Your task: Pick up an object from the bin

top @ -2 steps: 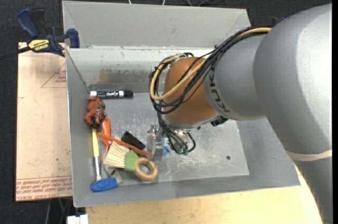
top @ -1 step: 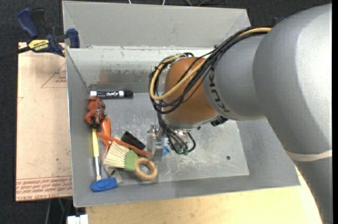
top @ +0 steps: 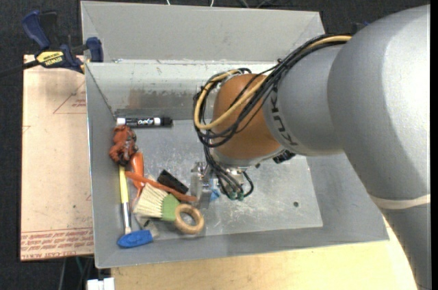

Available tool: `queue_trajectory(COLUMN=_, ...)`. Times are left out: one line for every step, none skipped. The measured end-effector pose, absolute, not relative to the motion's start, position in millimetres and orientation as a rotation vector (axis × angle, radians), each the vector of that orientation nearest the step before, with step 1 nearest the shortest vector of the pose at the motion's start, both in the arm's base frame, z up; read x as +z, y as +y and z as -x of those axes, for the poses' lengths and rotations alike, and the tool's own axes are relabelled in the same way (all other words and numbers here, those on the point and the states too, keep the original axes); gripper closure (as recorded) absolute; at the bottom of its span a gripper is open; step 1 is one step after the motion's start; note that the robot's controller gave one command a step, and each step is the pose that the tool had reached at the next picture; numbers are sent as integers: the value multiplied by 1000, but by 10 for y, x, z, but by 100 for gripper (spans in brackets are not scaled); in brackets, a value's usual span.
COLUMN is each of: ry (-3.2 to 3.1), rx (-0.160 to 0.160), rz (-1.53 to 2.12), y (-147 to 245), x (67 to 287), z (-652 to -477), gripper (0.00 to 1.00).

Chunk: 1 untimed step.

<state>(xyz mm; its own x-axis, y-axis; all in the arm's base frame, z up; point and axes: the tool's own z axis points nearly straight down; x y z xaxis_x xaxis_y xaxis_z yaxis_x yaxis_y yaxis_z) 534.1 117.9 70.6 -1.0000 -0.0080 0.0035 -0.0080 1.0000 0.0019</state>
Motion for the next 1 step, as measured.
queue_trajectory(ry=-3138, rx=-3, rz=-13, y=1179, x=706, z=-5341, gripper=100)
